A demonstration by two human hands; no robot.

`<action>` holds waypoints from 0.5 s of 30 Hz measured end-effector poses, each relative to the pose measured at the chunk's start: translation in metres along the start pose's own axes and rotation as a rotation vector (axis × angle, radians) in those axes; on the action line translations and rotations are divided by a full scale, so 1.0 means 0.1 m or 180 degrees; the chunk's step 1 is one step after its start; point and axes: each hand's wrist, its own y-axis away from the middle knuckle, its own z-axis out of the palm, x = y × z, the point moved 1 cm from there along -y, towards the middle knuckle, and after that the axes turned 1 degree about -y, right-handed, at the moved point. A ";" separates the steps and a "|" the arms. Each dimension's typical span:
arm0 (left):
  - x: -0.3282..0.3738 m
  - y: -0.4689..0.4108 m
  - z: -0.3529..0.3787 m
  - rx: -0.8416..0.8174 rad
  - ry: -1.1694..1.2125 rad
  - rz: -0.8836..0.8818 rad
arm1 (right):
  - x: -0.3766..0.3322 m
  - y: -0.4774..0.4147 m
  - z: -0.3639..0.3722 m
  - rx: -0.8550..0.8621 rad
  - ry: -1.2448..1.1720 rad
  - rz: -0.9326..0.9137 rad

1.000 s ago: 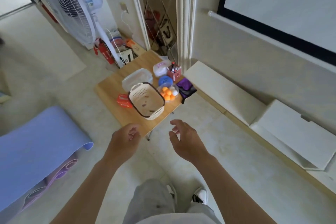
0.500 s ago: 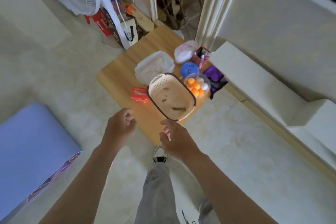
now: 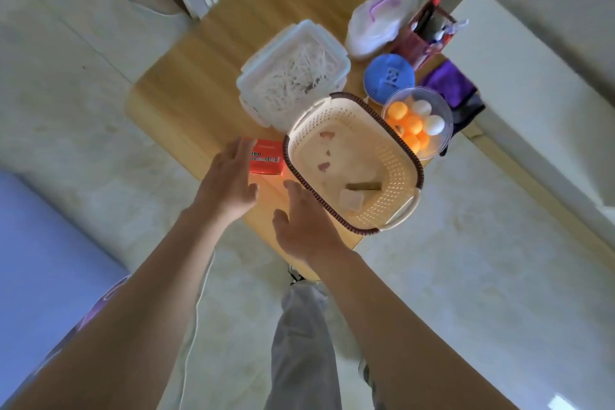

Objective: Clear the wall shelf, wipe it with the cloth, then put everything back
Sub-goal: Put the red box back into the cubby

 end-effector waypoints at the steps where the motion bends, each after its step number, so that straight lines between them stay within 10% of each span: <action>1: -0.05 -0.07 0.04 -0.0034 -0.0097 0.0033 | 0.03 -0.05 0.02 -0.0025 0.0014 0.0018; 15: -0.10 -0.20 -0.13 0.0156 -0.0182 0.0101 | -0.07 -0.16 0.04 -0.0154 -0.0167 0.0120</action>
